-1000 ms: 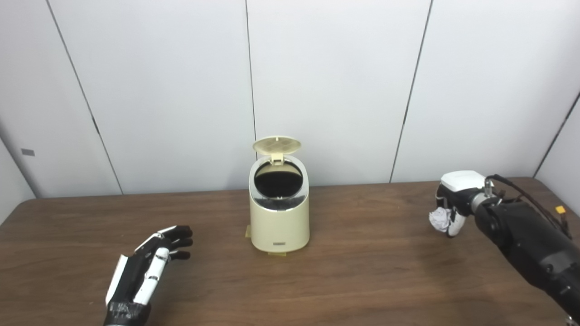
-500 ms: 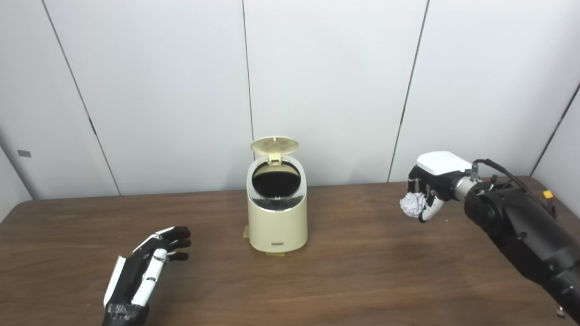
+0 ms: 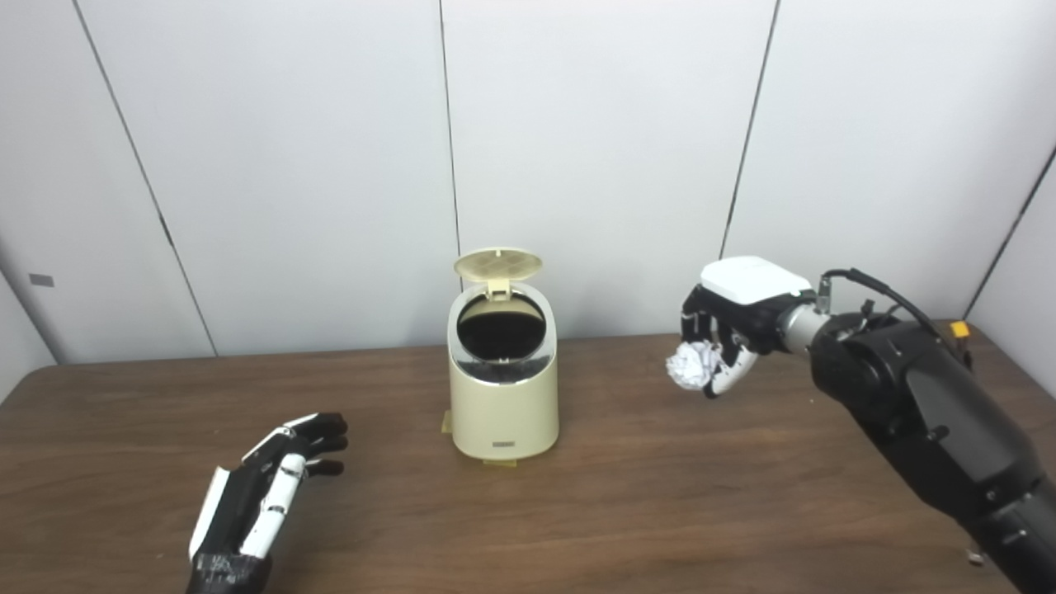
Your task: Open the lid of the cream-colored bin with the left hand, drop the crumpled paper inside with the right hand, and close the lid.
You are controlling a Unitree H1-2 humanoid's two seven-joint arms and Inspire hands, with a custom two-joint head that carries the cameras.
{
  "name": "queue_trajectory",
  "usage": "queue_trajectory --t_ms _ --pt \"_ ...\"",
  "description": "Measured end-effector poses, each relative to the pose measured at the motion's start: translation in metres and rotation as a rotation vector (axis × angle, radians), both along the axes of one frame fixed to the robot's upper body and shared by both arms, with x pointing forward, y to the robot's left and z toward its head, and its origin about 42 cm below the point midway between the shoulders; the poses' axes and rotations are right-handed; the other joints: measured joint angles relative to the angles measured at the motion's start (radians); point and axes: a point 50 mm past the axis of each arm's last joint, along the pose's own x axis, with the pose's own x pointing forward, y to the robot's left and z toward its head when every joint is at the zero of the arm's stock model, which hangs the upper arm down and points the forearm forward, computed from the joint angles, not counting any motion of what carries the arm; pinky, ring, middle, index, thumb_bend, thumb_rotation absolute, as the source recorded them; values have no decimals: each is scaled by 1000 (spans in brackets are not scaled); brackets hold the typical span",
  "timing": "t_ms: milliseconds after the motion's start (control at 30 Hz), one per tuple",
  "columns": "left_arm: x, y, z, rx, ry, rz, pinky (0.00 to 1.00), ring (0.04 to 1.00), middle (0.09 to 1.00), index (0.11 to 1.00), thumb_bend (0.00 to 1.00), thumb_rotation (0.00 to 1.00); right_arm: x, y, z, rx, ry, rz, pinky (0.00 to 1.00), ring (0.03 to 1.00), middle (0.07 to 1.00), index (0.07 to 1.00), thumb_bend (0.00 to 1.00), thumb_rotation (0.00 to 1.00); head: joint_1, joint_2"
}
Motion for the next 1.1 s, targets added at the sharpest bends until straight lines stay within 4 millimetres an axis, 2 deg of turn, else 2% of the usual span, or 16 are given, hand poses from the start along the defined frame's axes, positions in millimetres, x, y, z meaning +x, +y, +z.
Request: queue_trajectory --t_ms 33,100,167,200,267,300,367,400,500,533,567,600,633,933,1100 --pt "0 0 0 0 0 0 661 739 754 753 241 724 -2 5 4 3 -11 14 337 446 502 477 521 0 0 -2" --pt "0 0 0 -1 0 1 656 736 752 752 239 715 -4 15 12 10 -24 38 364 443 486 481 522 0 0 -2" --pt "0 -1 0 -4 0 0 652 735 751 753 231 708 -7 24 18 13 -31 64 349 445 508 473 520 0 3 -3" --pt "0 -1 0 -5 0 0 651 735 751 752 230 706 -8 28 21 19 -36 76 408 452 507 471 520 0 3 -5" --pt "0 -2 0 -6 0 -1 658 737 752 752 228 705 -10 36 25 34 -46 102 597 477 499 464 519 0 5 -5" --pt "0 -2 -1 -6 0 -1 662 740 755 753 228 703 -11 40 26 36 -46 110 616 481 498 463 519 0 5 -5" --pt "0 -3 -1 -7 0 -1 667 742 756 756 224 700 -10 45 29 38 -47 120 407 458 482 476 521 0 5 -5" --pt "0 -3 -1 -7 0 -1 665 740 755 755 222 698 -10 47 31 38 -49 125 412 464 478 474 521 0 5 -5" --pt "0 -3 -1 -9 0 -1 660 739 754 755 225 697 -10 52 36 26 -75 159 590 479 460 470 521 0 6 -5" --pt "0 -3 -1 -9 0 -1 661 740 754 754 231 698 -10 53 38 25 -83 165 531 474 456 472 521 0 6 -6" --pt "0 -3 -1 -9 0 -1 665 741 754 754 239 697 -10 54 40 27 -88 166 383 453 457 479 522 0 6 -6" --pt "0 -3 -1 -9 0 -1 668 743 756 756 240 697 -10 56 42 34 -92 163 311 432 457 485 522 0 6 -6" --pt "0 -3 -1 -10 0 -1 670 743 757 757 238 698 -10 58 43 44 -95 162 289 424 461 488 521 0 6 -8" --pt "1 -5 -1 -4 1 -2 677 742 758 756 233 713 -14 84 51 116 -106 228 257 401 464 497 520 0 15 -12" --pt "1 -7 -2 -3 4 -8 677 746 764 762 221 725 -8 97 51 101 -140 232 214 366 443 511 516 0 26 -12"
